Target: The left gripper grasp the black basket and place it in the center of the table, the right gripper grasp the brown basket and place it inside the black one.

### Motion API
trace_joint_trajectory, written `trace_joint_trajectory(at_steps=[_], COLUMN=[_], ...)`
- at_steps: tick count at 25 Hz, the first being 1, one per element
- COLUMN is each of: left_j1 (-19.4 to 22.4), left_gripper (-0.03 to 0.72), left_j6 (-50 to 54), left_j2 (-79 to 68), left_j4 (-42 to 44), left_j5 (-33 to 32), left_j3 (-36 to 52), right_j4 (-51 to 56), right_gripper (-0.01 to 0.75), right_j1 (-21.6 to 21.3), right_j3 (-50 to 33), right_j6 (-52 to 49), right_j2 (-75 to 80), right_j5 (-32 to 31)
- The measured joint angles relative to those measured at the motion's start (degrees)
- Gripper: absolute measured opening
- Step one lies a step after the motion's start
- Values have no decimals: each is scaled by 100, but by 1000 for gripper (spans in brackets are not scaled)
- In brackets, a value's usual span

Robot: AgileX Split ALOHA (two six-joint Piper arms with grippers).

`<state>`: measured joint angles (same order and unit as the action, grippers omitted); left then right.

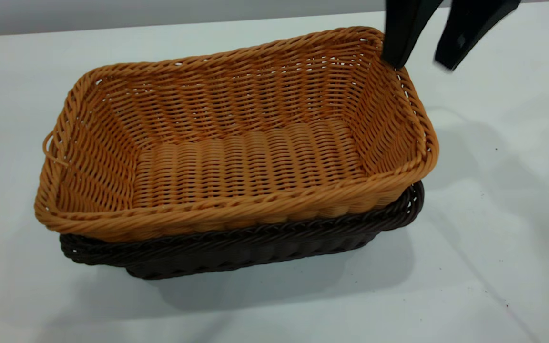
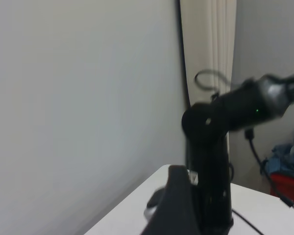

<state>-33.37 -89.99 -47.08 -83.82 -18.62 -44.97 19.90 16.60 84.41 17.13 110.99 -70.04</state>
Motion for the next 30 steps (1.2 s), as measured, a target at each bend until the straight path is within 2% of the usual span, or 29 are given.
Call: trace_joint_trajectory(at_steps=[3, 8, 17, 25, 30], left_j1=[0, 0, 0, 0, 0], left_gripper=[573, 547, 369, 295, 290], left_j6=[0, 0, 0, 0, 0], left_j2=[0, 0, 0, 0, 0], left_j4=[0, 0, 0, 0, 0], left_j5=[0, 61, 152, 174, 371], left_j3=[0, 0, 0, 0, 0], right_j4=[-367, -956, -1945, -1922, -1940], right_gripper=[500, 416, 218, 78, 62], right_j1=[0, 0, 0, 0, 0], right_j3=[0, 351, 1507, 1478, 1085], right_j6=[-32, -349, -859, -847, -678], right_j2=[-469, -1464, -3361, -4831, -5727], right_j5=[0, -33, -37, -31, -15])
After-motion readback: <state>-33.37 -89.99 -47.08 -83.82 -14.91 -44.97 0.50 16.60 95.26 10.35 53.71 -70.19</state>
